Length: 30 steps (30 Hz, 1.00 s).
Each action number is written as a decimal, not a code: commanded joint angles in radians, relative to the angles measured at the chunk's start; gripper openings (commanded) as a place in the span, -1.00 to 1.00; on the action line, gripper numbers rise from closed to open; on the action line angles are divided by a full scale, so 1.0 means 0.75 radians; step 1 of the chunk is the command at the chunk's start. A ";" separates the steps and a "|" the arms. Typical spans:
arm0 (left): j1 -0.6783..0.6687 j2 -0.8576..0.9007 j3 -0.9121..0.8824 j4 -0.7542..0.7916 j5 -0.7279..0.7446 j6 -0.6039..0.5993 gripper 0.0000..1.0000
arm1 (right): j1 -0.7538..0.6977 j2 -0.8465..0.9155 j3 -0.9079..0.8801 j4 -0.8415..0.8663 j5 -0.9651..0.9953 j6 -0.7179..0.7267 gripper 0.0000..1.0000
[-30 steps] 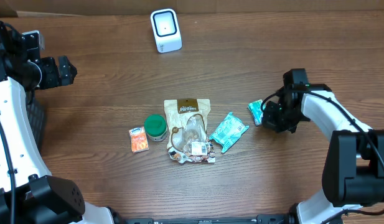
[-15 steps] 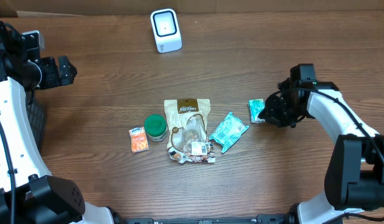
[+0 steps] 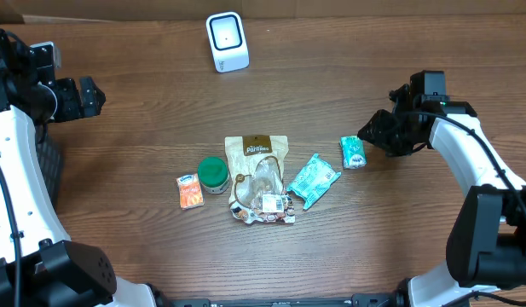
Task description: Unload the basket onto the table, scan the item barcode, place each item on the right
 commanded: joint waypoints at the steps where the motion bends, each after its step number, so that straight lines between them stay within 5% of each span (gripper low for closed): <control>1: 0.013 0.005 0.020 0.001 0.015 -0.013 0.99 | -0.006 0.053 -0.002 0.011 -0.003 -0.034 -0.23; 13: 0.013 0.005 0.020 0.001 0.015 -0.013 0.99 | -0.006 0.119 -0.032 -0.065 0.015 -0.104 -0.27; 30: 0.013 0.005 0.020 0.001 0.015 -0.013 0.99 | -0.006 0.122 -0.308 0.257 0.018 -0.098 -0.38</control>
